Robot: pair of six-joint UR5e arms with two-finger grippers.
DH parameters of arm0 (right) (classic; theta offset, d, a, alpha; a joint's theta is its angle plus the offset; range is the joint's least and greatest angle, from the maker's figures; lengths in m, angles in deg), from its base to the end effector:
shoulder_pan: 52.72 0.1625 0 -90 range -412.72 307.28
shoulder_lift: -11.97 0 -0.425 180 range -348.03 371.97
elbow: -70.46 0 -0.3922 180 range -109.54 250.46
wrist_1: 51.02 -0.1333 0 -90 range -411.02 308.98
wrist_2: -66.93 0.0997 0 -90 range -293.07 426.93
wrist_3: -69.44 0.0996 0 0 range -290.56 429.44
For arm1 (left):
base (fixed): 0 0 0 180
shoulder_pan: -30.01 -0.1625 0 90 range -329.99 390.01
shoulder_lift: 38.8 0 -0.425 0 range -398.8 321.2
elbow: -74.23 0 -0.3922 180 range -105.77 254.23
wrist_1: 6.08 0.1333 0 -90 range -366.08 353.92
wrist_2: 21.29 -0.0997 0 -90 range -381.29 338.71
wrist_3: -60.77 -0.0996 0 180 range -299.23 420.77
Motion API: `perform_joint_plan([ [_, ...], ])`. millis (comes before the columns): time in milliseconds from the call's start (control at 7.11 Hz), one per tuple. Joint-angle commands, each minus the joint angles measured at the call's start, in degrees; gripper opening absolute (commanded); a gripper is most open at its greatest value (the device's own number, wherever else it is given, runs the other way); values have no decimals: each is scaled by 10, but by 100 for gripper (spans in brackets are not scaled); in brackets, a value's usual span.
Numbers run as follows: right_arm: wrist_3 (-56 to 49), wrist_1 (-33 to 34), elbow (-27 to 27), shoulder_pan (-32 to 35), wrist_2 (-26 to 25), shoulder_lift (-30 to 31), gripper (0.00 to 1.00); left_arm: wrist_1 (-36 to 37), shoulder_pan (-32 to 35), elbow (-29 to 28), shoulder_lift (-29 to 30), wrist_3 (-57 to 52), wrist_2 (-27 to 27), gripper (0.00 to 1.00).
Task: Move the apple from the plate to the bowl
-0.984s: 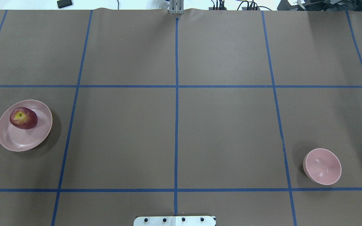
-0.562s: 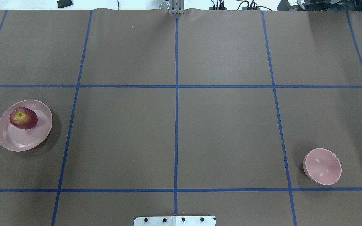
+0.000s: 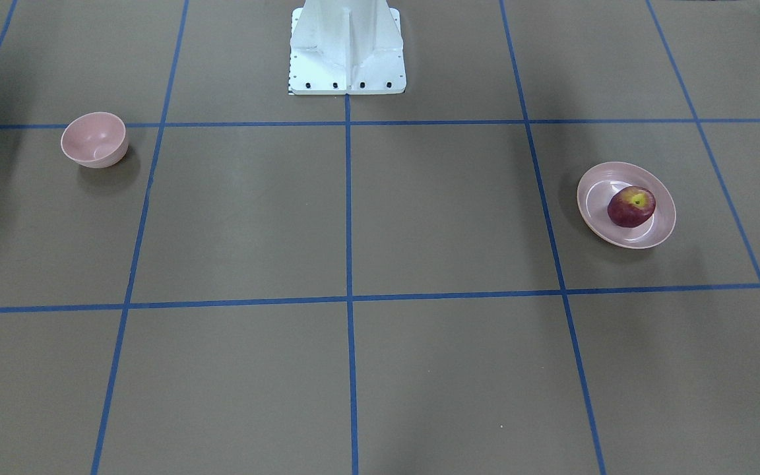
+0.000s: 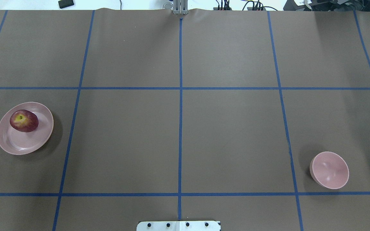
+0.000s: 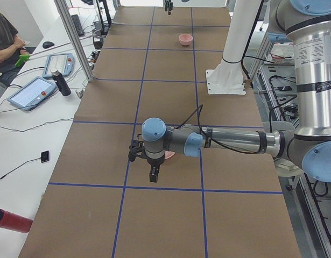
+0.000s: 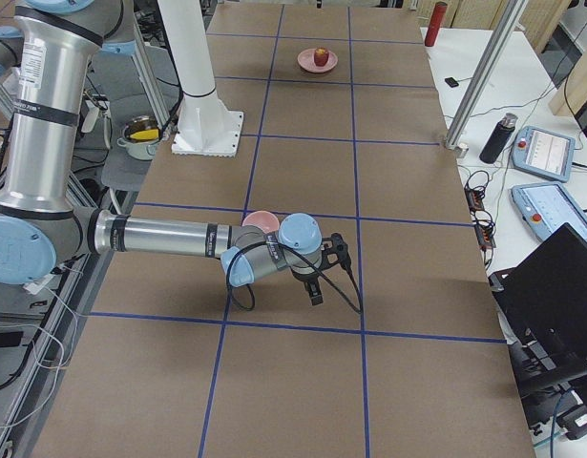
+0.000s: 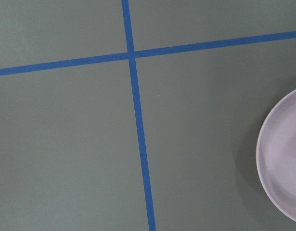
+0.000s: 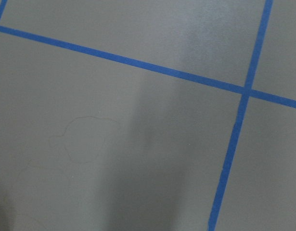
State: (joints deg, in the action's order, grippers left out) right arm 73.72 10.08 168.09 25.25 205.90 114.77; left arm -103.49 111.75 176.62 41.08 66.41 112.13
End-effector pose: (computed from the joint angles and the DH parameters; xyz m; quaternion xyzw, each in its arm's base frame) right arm -0.0294 -0.4171 0.6320 0.1277 -0.4280 -0.1452 0.8828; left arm -0.0027 -0.4325 0.6199 0.0332 0.3754 0.0524 0.9248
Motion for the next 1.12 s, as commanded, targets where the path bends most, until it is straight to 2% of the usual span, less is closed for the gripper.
perform_joint_plan([
  [0, 46, -60, 1, -39, -6, 15, 100, -1, 0, 0, -1, 1, 0, 98],
  [141, 131, -106, 3, -76, -6, 20, 100, -1, 0, 1, -6, 0, 0, 98],
  [281, 212, -167, 3, -125, -38, 34, 100, -1, 0, 3, -6, 0, -1, 98],
  [422, 246, -231, 3, -160, -74, 62, 100, -1, 0, 4, -6, -1, -5, 98],
  [562, 276, -262, 7, -179, -76, 74, 99, -1, 0, 4, -5, -1, -5, 98],
  [703, 293, -272, 18, -192, -74, 81, 99, -1, 0, 5, -5, -1, -4, 98],
  [984, 394, -273, 47, -249, -71, 84, 98, -1, 0, 6, -5, -2, -5, 98],
])
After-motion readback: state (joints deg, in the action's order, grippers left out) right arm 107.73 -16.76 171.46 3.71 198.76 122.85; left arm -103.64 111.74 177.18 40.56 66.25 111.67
